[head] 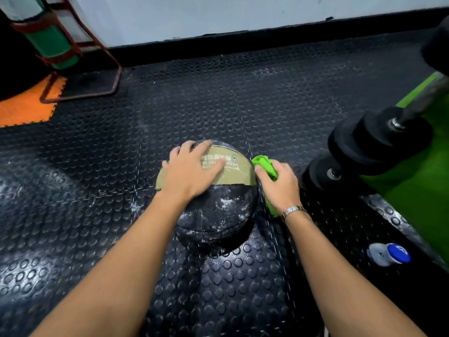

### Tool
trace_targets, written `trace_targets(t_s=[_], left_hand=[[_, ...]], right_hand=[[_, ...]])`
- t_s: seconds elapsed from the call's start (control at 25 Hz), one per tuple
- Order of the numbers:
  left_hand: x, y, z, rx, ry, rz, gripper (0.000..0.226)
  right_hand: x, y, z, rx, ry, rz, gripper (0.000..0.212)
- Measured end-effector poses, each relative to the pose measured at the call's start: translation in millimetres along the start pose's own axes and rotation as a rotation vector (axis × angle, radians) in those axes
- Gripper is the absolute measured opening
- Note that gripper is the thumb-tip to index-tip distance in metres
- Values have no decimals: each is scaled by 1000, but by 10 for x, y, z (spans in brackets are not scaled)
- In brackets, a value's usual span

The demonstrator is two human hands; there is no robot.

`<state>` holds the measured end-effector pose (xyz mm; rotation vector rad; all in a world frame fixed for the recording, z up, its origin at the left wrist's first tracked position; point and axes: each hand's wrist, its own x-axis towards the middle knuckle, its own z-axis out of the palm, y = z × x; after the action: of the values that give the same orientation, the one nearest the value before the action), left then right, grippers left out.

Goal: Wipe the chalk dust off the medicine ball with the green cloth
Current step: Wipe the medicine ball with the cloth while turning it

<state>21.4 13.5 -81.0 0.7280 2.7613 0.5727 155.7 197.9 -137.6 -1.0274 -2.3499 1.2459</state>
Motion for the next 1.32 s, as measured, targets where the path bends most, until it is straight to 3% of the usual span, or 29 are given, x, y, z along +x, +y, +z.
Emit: trace_targets(t_s=[0.12,0.28,0.4,0.52,0.72,0.88,1.04,1.2,1.32], left_hand=[[-60,4,57,-23,66,-19,72],[-170,20,131,-44,182,-80,40],[-198,-169,146,-106,233,-56,49],[-266,-392,123,-213,281,-37,54],[-417,-533,126,-266,328,-64,57],[-491,-458,196,-225,333,-12,55],[-516,-484,198,-226,345,14,54],[-564,-488,240,-203,378,27,55],[-595,-478,248,-201,391,26,55]], right_hand=[[-56,162,136,213,-7,54,11],[-73,203,222,298,19,57,21],[-304,259,322,280,84,-114,16],[-259,238,421,284,128,-21,17],[-274,22,476,296,77,-275,16],[-131,-54,407,227,112,-197,14],[-407,-71,366,226,39,-394,17],[-211,-297,349,260,23,-157,20],[-466,-359,381,188,-28,-386,16]])
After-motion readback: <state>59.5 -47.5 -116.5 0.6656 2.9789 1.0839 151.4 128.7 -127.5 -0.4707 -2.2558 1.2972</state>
